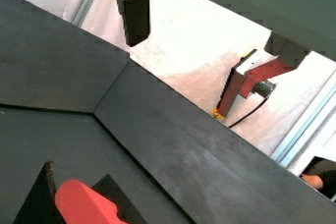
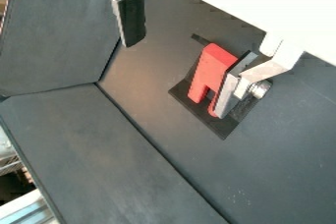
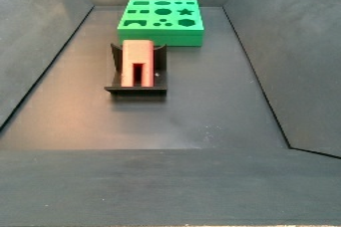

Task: Pick up the square-circle object. Move up. Place the square-circle object on the fixture. Regrasp the square-circle object. Rotate the square-circle object. Move to above the board. Insert the square-circle object.
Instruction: Regrasp the square-circle object.

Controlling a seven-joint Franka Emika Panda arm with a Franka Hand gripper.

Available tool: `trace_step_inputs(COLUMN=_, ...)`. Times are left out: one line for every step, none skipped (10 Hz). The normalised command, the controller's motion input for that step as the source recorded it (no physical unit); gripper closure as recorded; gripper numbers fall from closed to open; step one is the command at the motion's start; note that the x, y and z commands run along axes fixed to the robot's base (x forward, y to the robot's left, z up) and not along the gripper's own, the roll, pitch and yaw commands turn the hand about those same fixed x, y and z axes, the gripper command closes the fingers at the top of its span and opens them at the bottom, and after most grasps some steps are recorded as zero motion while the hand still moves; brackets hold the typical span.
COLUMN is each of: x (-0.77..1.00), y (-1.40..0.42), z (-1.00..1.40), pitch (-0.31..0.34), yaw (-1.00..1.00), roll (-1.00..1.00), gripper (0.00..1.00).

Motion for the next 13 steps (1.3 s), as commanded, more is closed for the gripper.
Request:
trace_step_inputs(x=0.03, y=0.08, z=-1.00, pitch=0.053, yaw=0.20, roll=0.16, gripper=0.00)
trace_step_inputs(x=0.03, y=0.07, z=-1.00, pitch=0.020, yaw=0.19, roll=0.14, gripper=0.00)
trace_step_inputs(x=0.05, y=0.07, z=-1.00, pitch=-0.032, yaw=0.16, roll=0.12, gripper=0.00)
trace_step_inputs(x=0.06, y=0.06, z=-1.00, pitch=-0.061, yaw=0.14, roll=0.10, gripper=0.00)
trace_step_inputs(x=0.06, y=0.06, z=-1.00, pitch=-0.077, yaw=0.12, roll=0.09, gripper=0.00)
trace_step_inputs(x=0.07, y=0.05, z=-1.00, pitch=-0.104, yaw=0.08, roll=0.07, gripper=0.00)
trace_step_inputs(x=0.08, y=0.05, z=-1.00, pitch=-0.115, yaw=0.06, roll=0.07, gripper=0.00)
trace_step_inputs(x=0.09, y=0.05, z=-1.00, pitch=-0.115, yaw=0.02, roll=0.06, gripper=0.00)
trace_step_inputs(x=0.09, y=0.04, z=-1.00, pitch=-0.114, yaw=0.01, roll=0.07, gripper=0.00)
trace_step_inputs(x=0.10, y=0.04, z=-1.00, pitch=-0.092, yaw=-0.02, roll=0.06, gripper=0.00)
trace_step_inputs(x=0.10, y=0.03, z=-0.91, pitch=-0.076, yaw=-0.03, roll=0.06, gripper=0.00)
trace_step_inputs(x=0.09, y=0.01, z=-0.70, pitch=-0.053, yaw=-0.04, roll=0.07, gripper=0.00)
trace_step_inputs(x=0.08, y=0.01, z=-0.61, pitch=-0.042, yaw=-0.04, roll=0.07, gripper=0.00)
